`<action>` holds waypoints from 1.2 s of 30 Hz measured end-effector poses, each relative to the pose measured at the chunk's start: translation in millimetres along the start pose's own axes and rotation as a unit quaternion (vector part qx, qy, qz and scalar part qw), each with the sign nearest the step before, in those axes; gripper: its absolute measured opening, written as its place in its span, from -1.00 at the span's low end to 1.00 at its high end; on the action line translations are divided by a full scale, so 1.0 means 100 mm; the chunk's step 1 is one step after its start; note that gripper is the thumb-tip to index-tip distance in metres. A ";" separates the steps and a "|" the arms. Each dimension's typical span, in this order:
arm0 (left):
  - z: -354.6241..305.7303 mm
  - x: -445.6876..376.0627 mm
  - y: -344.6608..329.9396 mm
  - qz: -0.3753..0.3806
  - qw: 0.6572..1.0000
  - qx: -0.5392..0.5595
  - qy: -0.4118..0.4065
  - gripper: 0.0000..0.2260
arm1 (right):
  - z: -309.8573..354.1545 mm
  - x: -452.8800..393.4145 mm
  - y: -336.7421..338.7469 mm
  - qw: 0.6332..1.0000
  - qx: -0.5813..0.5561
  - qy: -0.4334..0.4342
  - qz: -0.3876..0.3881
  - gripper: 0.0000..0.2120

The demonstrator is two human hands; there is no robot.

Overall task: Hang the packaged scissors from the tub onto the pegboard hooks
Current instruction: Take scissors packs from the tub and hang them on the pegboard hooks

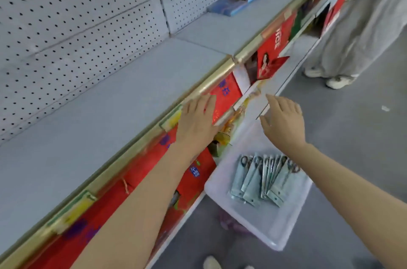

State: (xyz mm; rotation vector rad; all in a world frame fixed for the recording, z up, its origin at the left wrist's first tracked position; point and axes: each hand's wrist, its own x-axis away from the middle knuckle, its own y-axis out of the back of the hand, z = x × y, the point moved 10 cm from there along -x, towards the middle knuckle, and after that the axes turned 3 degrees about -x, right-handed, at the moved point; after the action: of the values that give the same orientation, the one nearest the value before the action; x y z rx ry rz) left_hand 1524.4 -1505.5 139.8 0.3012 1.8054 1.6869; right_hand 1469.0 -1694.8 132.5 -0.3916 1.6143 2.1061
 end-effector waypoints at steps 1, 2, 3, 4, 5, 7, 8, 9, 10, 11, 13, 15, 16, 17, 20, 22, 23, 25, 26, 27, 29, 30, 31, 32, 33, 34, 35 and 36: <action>-0.10 -0.07 -0.22 0.013 1.000 0.006 -0.014 -0.31 | -0.20 0.09 -0.11 1.000 0.012 -0.022 0.014 -0.45; -0.19 -0.12 -0.41 0.021 0.999 0.016 -0.027 -0.31 | -0.39 0.18 -0.22 0.999 0.021 -0.041 0.027 -0.45; -0.28 -0.18 -0.58 0.028 0.999 0.024 -0.038 -0.29 | -0.57 0.27 -0.32 0.997 0.030 -0.061 0.041 -0.45; -0.38 -0.22 -0.77 0.043 0.997 0.029 -0.050 -0.26 | -0.74 0.36 -0.41 0.995 0.038 -0.081 0.054 -0.46; -0.47 -0.24 -0.95 0.061 0.996 0.033 -0.064 -0.25 | -0.90 0.46 -0.47 0.992 0.044 -0.101 0.064 -0.46; -0.67 -0.25 -1.30 0.099 0.990 0.043 -0.087 -0.26 | -1.18 0.66 -0.58 0.987 0.051 -0.134 0.077 -0.47; -0.77 -0.24 -1.47 0.115 0.988 0.051 -0.093 -0.26 | -1.30 0.75 -0.63 0.984 0.055 -0.147 0.084 -0.47; -0.88 -0.22 -1.62 0.131 0.985 0.062 -0.096 -0.28 | -1.41 0.83 -0.68 0.982 0.058 -0.155 0.089 -0.47; -1.00 -0.20 -1.77 0.144 0.982 0.075 -0.096 -0.30 | -1.52 0.91 -0.74 0.980 0.059 -0.161 0.095 -0.47; -1.12 -0.16 -1.95 0.161 0.979 0.087 -0.094 -0.31 | -1.62 0.99 -0.81 0.979 0.060 -0.165 0.102 -0.47; -1.38 -0.06 -2.35 0.204 0.970 0.101 -0.084 -0.35 | -1.81 1.12 -0.94 0.978 0.059 -0.165 0.111 -0.49; -1.67 0.08 -2.80 0.254 0.958 0.116 -0.062 -0.42 | -1.97 1.24 -1.07 0.978 0.058 -0.164 0.116 -0.53; -1.81 0.16 -3.04 0.286 0.949 0.128 -0.040 -0.48 | -2.05 1.30 -1.14 0.978 0.057 -0.163 0.121 -0.54; -1.94 0.27 -3.29 0.327 0.935 0.140 -0.012 -0.55 | -2.12 1.36 -1.20 0.978 0.056 -0.159 0.126 -0.55; -2.27 0.66 -3.95 0.429 0.882 0.179 0.080 -0.62 | -2.30 1.54 -1.38 0.977 0.051 -0.148 0.141 -0.50; -2.39 0.84 -4.22 0.441 0.862 0.197 0.152 -0.46 | -2.37 1.63 -1.49 0.978 0.044 -0.139 0.151 -0.46; -2.41 0.89 -4.30 0.433 0.860 0.194 0.188 -0.40 | -2.39 1.67 -1.54 0.978 0.041 -0.132 0.155 -0.45; -2.40 0.95 -4.36 0.409 0.863 0.182 0.236 -0.37 | -2.39 1.74 -1.65 0.979 0.035 -0.117 0.164 -0.44; -2.40 0.96 -4.38 0.401 0.862 0.184 0.248 -0.38 | -2.39 1.76 -1.69 0.979 0.031 -0.110 0.170 -0.44; -2.39 0.97 -4.39 0.397 0.860 0.191 0.256 -0.40 | -2.38 1.78 -1.74 0.979 0.028 -0.104 0.176 -0.44; -2.32 0.96 -4.42 0.392 0.856 0.212 0.264 -0.44 | -2.37 1.81 -1.83 0.977 0.024 -0.093 0.188 -0.44; -2.24 0.94 -4.43 0.394 0.851 0.224 0.265 -0.46 | -2.35 1.82 -1.88 0.977 0.022 -0.088 0.195 -0.44; -2.14 0.92 -4.43 0.401 0.843 0.237 0.269 -0.49 | -2.33 1.82 -1.92 0.975 0.017 -0.084 0.203 -0.44; -2.01 0.90 -4.44 0.413 0.833 0.245 0.274 -0.53 | -2.29 1.82 -1.98 0.974 0.009 -0.079 0.211 -0.44; -1.86 0.86 -4.44 0.427 0.825 0.246 0.277 -0.56 | -2.24 1.82 -2.04 0.973 0.002 -0.073 0.220 -0.44; -1.71 0.81 -4.43 0.441 0.819 0.242 0.275 -0.58 | -2.19 1.82 -2.12 0.972 -0.002 -0.064 0.228 -0.43; -1.56 0.76 -4.41 0.455 0.817 0.234 0.267 -0.59 | -2.14 1.81 -2.20 0.970 -0.005 -0.055 0.237 -0.42; -1.43 0.71 -4.40 0.471 0.815 0.224 0.252 -0.60 | -2.07 1.81 -2.31 0.968 -0.008 -0.045 0.249 -0.40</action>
State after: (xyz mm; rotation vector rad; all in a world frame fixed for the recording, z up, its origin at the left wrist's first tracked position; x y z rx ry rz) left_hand 1497.6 -1647.2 -305.7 1.2225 2.7291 2.0502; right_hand 1422.4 -1812.9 -203.8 0.1231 1.7778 2.4516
